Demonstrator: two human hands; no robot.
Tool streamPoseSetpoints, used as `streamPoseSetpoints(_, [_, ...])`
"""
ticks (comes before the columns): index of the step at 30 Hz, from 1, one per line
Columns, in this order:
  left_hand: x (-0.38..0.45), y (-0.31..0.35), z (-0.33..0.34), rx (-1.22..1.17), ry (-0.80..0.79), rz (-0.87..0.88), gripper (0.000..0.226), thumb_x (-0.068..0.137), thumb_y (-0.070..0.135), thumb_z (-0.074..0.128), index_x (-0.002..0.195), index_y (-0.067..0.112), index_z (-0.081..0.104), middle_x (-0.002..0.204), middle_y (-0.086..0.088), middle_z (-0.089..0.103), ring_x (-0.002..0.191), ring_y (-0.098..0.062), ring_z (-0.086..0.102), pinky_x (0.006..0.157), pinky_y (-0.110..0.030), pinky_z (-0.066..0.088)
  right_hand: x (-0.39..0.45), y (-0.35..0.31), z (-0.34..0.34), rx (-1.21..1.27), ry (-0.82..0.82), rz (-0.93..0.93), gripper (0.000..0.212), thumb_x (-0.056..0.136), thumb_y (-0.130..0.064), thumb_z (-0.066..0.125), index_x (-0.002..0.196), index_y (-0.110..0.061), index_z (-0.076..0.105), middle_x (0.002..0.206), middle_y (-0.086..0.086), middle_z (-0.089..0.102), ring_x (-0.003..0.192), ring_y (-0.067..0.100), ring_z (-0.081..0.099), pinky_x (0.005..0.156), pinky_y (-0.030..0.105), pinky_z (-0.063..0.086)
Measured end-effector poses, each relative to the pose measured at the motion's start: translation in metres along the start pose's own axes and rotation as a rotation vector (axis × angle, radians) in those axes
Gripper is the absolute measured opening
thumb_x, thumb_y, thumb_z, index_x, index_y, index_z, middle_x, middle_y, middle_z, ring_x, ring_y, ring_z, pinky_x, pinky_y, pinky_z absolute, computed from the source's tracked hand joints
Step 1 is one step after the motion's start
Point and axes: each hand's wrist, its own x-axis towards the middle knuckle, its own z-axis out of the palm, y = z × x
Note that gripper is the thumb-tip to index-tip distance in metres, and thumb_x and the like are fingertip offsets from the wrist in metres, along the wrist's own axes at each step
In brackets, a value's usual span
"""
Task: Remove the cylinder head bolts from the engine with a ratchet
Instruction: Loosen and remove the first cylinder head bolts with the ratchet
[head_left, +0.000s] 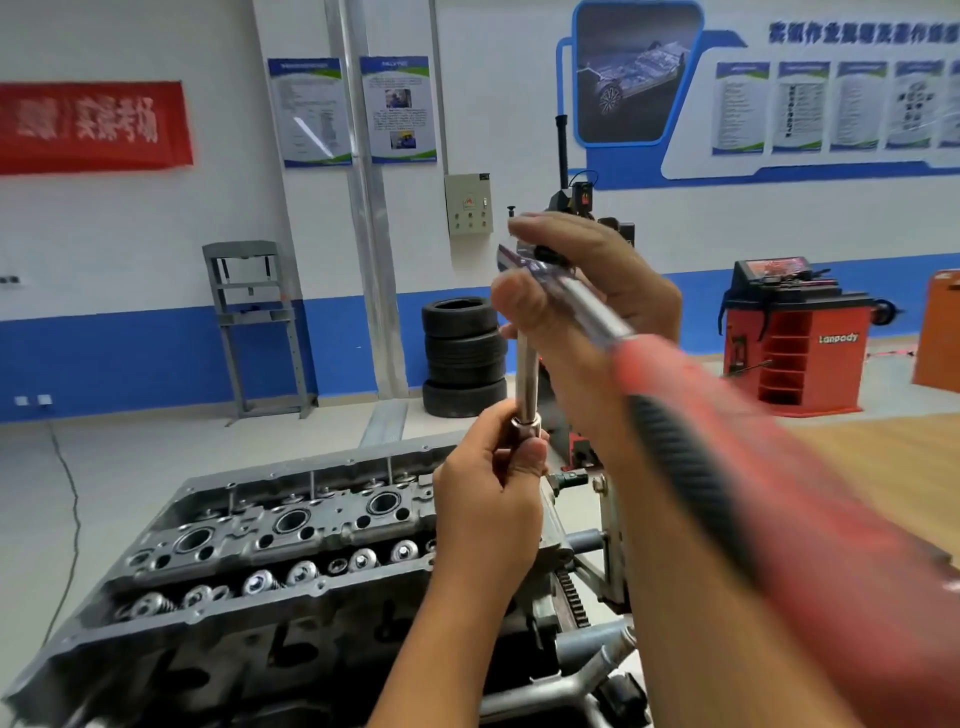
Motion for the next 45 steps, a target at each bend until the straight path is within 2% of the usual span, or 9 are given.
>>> streamPoseSetpoints(2, [-0.006, 0.001, -0.001, -0.092, 0.004, -0.053, 0.051, 0.085, 0.087, 0.043, 0.114, 0.05, 0.064, 0.095, 0.016, 0.075, 0.085, -0.009, 0.072, 0.067, -0.035, 0.058, -0.005, 0.001, 0.005, -0.017, -0.019, -0.013, 0.036, 0.086, -0.013, 0.078, 0.121, -0.011, 0.066, 0.125, 0.014, 0.065, 0.096, 0.036, 0.073, 0.075, 0.053, 0.063])
streamPoseSetpoints(7, [0.005, 0.0, -0.011, -0.087, -0.239, -0.029, 0.024, 0.109, 0.018, 0.047, 0.113, 0.035, 0.063, 0.088, 0.011, 0.069, 0.065, -0.007, 0.055, 0.064, -0.035, 0.046, -0.01, -0.001, 0.014, 0.322, 0.013, 0.222, 0.03, 0.102, -0.041, 0.053, 0.108, -0.012, 0.06, 0.107, 0.01, 0.069, 0.073, 0.037, 0.07, 0.056, 0.042, 0.057])
streamPoseSetpoints(12, [0.006, 0.003, -0.008, -0.035, -0.149, -0.068, 0.024, 0.1, 0.009, 0.061, 0.097, 0.033, 0.065, 0.082, 0.011, 0.068, 0.067, -0.009, 0.056, 0.07, -0.032, 0.049, -0.003, 0.004, 0.004, 0.675, 0.031, 0.472, 0.042, 0.102, -0.058, 0.044, 0.117, -0.024, 0.065, 0.118, 0.017, 0.072, 0.062, 0.025, 0.057, 0.057, 0.029, 0.046])
streamPoseSetpoints(22, [0.004, 0.0, -0.007, 0.001, -0.089, -0.046, 0.032, 0.091, -0.003, 0.061, 0.086, 0.029, 0.065, 0.073, 0.012, 0.069, 0.068, -0.01, 0.059, 0.065, -0.029, 0.045, -0.015, 0.0, 0.024, 0.121, 0.142, 0.113, 0.032, 0.094, -0.022, 0.068, 0.121, -0.005, 0.061, 0.103, 0.012, 0.068, 0.069, 0.039, 0.071, 0.05, 0.027, 0.052])
streamPoseSetpoints(29, [0.003, 0.001, -0.011, 0.054, -0.166, 0.037, 0.013, 0.105, 0.021, 0.056, 0.103, 0.029, 0.065, 0.083, 0.008, 0.068, 0.07, -0.008, 0.057, 0.068, -0.032, 0.047, -0.007, -0.003, 0.005, 0.57, 0.109, 0.487, 0.045, 0.1, -0.058, 0.043, 0.122, -0.024, 0.064, 0.126, 0.009, 0.071, 0.067, 0.03, 0.064, 0.062, 0.034, 0.043])
streamPoseSetpoints(32, [0.004, 0.003, -0.011, 0.045, -0.173, 0.002, 0.017, 0.107, 0.021, 0.052, 0.099, 0.032, 0.061, 0.083, 0.004, 0.067, 0.065, -0.012, 0.053, 0.065, -0.04, 0.048, -0.006, -0.001, 0.001, 0.6, 0.125, 0.515, 0.044, 0.091, -0.055, 0.058, 0.124, -0.026, 0.065, 0.115, 0.012, 0.071, 0.07, 0.031, 0.065, 0.064, 0.037, 0.047])
streamPoseSetpoints(38, [0.002, 0.004, -0.009, 0.049, -0.118, -0.042, 0.019, 0.103, 0.016, 0.054, 0.097, 0.031, 0.063, 0.076, 0.017, 0.067, 0.063, -0.003, 0.054, 0.061, -0.023, 0.043, -0.01, -0.004, 0.019, -0.01, 0.257, 0.116, 0.027, 0.093, -0.045, 0.073, 0.103, -0.02, 0.068, 0.087, 0.002, 0.073, 0.073, 0.028, 0.073, 0.057, 0.043, 0.061])
streamPoseSetpoints(41, [-0.001, 0.007, -0.015, 0.032, -0.116, -0.014, 0.013, 0.097, 0.035, 0.051, 0.108, 0.04, 0.051, 0.083, 0.035, 0.065, 0.077, 0.009, 0.06, 0.065, -0.01, 0.047, -0.011, 0.0, 0.021, -0.391, 0.278, -0.113, 0.045, 0.092, -0.062, 0.063, 0.093, -0.017, 0.068, 0.081, -0.001, 0.066, 0.072, 0.007, 0.064, 0.064, 0.016, 0.049])
streamPoseSetpoints(45, [0.01, 0.002, -0.016, 0.014, -0.274, -0.126, 0.021, 0.106, 0.022, 0.048, 0.096, 0.039, 0.056, 0.084, 0.012, 0.069, 0.07, -0.013, 0.062, 0.068, -0.039, 0.054, -0.011, -0.004, 0.017, 0.188, 0.174, 0.231, 0.018, 0.096, -0.035, 0.064, 0.108, -0.022, 0.067, 0.091, 0.01, 0.07, 0.065, 0.028, 0.068, 0.054, 0.038, 0.056])
